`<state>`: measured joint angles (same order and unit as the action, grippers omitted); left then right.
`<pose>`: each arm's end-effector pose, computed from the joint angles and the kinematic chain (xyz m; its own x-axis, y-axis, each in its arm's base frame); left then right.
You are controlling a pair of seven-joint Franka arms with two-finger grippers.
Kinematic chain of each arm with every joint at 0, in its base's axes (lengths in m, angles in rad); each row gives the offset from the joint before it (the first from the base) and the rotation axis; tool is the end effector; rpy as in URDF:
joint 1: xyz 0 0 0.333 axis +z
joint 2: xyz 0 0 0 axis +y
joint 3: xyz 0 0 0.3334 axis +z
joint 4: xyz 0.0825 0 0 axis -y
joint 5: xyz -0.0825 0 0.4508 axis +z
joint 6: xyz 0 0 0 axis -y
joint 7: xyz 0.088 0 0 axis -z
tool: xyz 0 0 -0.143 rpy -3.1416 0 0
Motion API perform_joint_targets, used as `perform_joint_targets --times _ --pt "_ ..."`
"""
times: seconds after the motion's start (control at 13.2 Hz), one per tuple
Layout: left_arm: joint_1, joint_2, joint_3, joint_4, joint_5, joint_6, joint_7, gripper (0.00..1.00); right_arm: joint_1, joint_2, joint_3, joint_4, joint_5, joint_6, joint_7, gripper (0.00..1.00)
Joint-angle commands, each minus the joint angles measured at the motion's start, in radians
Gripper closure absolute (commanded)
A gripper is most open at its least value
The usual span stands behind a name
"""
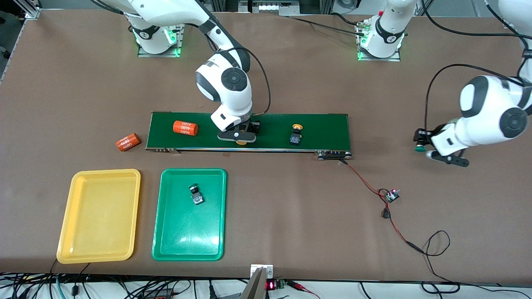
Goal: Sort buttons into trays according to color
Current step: 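Carry the yellow button to the yellow tray while the left gripper moves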
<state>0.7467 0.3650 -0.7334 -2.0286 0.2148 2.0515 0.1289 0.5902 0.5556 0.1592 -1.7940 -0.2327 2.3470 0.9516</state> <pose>0.6105 0.0223 0.2298 0.9468 -0.2388 -0.2157 -0.2198 -0.9695 0.1085 0.5316 0.4768 0.1762 0.9957 -0.0616 0.0695 -0.0649 -0.9968 0.0457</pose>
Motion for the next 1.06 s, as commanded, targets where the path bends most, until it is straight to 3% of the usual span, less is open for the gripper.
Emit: perform_joint_targets --times 0.0,0.15,0.3,0.53,0.76,0.99 --pt "-0.088 -0.017 -0.015 0.005 0.018 -0.021 -0.04 1.0 0.003 0.007 -0.012 0.018 -0.014 0.002 -0.028 0.56" --pt "-0.145 -0.012 -0.023 0.031 0.008 -0.053 -0.073 1.0 0.0 0.003 -0.018 0.019 -0.011 0.0 -0.074 0.77" --pt "-0.2 -0.011 -0.04 0.048 0.003 -0.085 -0.181 1.0 -0.003 -0.011 -0.024 0.022 -0.004 -0.011 -0.086 0.82" --pt "-0.225 0.018 -0.102 0.048 0.0 -0.079 -0.352 1.0 -0.004 -0.054 -0.049 0.08 0.012 -0.177 -0.198 0.84" --pt "-0.286 0.052 -0.107 0.057 0.0 -0.065 -0.463 1.0 -0.047 -0.158 -0.078 0.097 0.074 -0.339 -0.412 0.84" --pt "-0.308 0.078 -0.106 0.057 -0.002 -0.038 -0.494 1.0 -0.121 -0.233 -0.104 0.093 0.076 -0.437 -0.647 0.84"
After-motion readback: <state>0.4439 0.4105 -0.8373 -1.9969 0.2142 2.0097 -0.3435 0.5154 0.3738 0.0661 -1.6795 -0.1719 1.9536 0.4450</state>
